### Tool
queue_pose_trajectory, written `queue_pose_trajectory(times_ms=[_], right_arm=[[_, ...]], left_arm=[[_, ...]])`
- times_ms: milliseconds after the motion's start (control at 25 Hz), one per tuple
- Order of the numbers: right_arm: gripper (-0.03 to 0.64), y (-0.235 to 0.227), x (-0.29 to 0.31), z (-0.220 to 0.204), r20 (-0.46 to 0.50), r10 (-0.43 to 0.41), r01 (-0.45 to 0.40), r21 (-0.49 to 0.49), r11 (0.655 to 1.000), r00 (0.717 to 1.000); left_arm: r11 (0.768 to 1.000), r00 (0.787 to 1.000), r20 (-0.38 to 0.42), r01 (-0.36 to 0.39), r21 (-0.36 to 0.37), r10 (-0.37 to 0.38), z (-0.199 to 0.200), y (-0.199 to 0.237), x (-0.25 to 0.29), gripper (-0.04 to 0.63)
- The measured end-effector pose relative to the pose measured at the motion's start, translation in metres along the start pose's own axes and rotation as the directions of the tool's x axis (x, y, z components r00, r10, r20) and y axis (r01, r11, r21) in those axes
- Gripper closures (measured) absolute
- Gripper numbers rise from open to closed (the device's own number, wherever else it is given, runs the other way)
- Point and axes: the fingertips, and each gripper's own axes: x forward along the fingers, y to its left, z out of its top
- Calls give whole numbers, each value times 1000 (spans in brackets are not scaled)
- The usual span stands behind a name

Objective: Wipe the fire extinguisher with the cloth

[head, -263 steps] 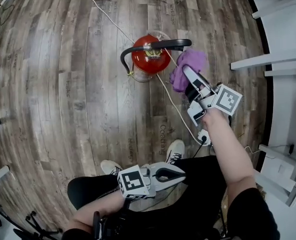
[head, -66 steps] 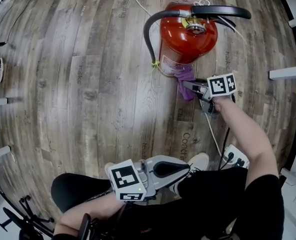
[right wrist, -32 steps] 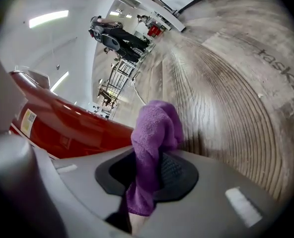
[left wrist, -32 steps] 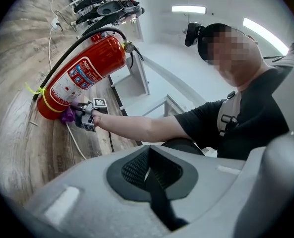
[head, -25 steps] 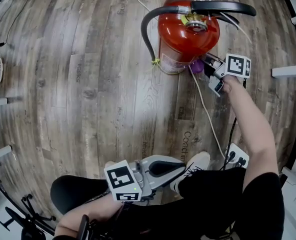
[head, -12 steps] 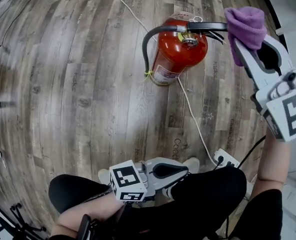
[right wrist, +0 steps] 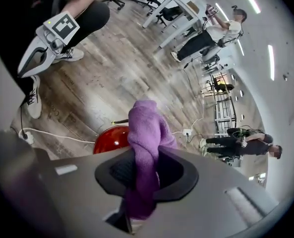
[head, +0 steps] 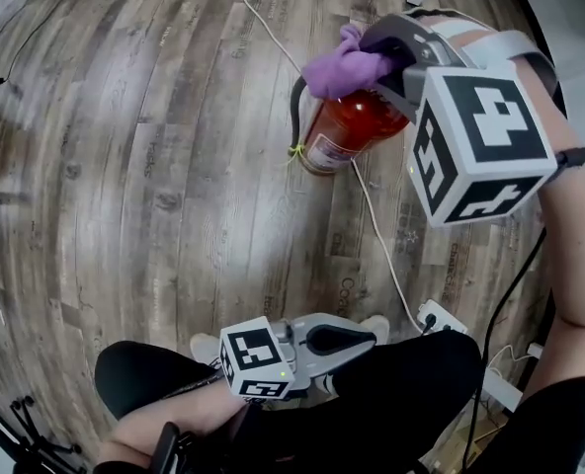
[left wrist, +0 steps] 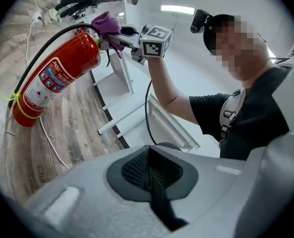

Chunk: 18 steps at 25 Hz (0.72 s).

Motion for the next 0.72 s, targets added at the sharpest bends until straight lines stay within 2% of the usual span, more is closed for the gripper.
queue_pose_trajectory(times_ms=[80, 200, 400, 720], right_arm=[[531, -1, -5, -3, 14, 43, -44, 27, 999, 999], [531, -2, -18, -23, 46, 49, -54, 137, 989, 998], [531, 0, -40, -62, 97, -12, -24, 363, 931, 995], [531, 39, -49, -106, 40, -61, 33, 498, 866, 997]], left_arm=[[1000, 1000, -2, 8, 1, -8, 0, -1, 2, 595], [1000, 1000, -5, 13, 0, -13, 0, 0, 2, 595], [1000, 1000, -9, 6, -17, -6, -1, 3, 2, 595], [1000, 1000, -15, 0, -10, 0, -3, 7, 3, 595]])
